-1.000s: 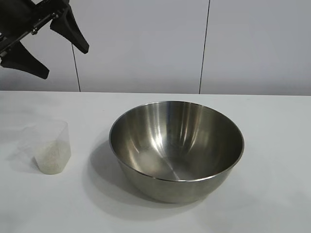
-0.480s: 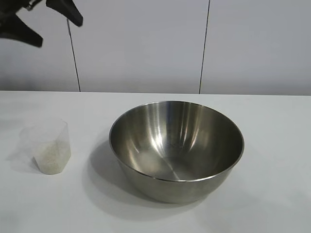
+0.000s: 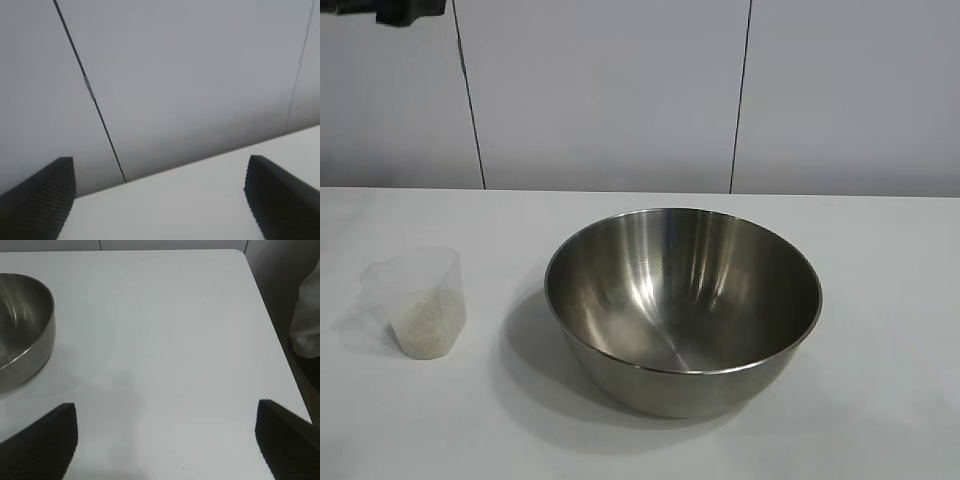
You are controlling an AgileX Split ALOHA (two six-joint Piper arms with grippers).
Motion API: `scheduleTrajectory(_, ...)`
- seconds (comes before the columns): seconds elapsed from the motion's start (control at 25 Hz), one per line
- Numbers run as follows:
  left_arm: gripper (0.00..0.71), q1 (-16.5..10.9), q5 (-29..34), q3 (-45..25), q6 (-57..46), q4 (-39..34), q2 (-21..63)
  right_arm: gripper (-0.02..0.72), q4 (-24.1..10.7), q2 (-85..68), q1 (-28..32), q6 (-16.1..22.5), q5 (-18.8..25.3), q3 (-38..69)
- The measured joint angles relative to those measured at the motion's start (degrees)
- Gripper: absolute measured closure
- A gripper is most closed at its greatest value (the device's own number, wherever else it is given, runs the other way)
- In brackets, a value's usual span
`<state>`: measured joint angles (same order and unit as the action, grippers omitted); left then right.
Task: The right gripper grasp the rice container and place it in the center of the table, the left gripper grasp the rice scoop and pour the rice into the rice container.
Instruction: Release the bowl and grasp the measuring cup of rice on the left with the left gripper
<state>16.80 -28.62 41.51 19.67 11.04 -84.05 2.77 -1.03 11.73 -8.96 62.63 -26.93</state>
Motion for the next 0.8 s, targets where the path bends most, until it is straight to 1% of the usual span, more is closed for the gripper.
scheduleTrajectory(0.08,0.078,0.0,-9.31,-6.28,-0.38,0.0,0.0,0.042,0.0,0.0,0.0,0.0,0.0,0.0)
scheduleTrajectory(0.16,0.079,0.0,-16.19,-11.59,-0.62,0.0,0.0,0.042,0.0,0.0,0.0,0.0,0.0,0.0)
scheduleTrajectory(0.24,0.081,0.0,-20.33,-15.57,-2.29,0.0,0.13,0.042,0.0,0.0,0.0,0.0,0.0,0.0)
scheduleTrajectory(0.32,0.081,0.0,-24.39,-19.78,-6.37,0.0,0.14,0.042,0.0,0.0,0.0,0.0,0.0,0.0)
scheduleTrajectory(0.44,0.081,0.0,-33.93,-26.44,-10.36,0.0,-1.29,0.042,0.0,0.0,0.0,0.0,-0.05,0.0)
scheduleTrajectory(0.48,0.081,0.0,-35.27,-28.4,-11.23,0.0,-2.28,0.042,0.0,0.0,0.0,0.0,-0.05,0.0)
scheduleTrajectory(0.6,0.081,0.0,-36.06,-32.12,-12.99,-0.72,-6.09,0.042,0.0,0.0,0.0,0.0,-0.05,0.0)
scheduleTrajectory(0.8,0.081,0.0,-36.18,-33.45,-13.15,-2.29,-12.61,0.042,0.0,0.0,0.0,0.0,-0.05,0.0)
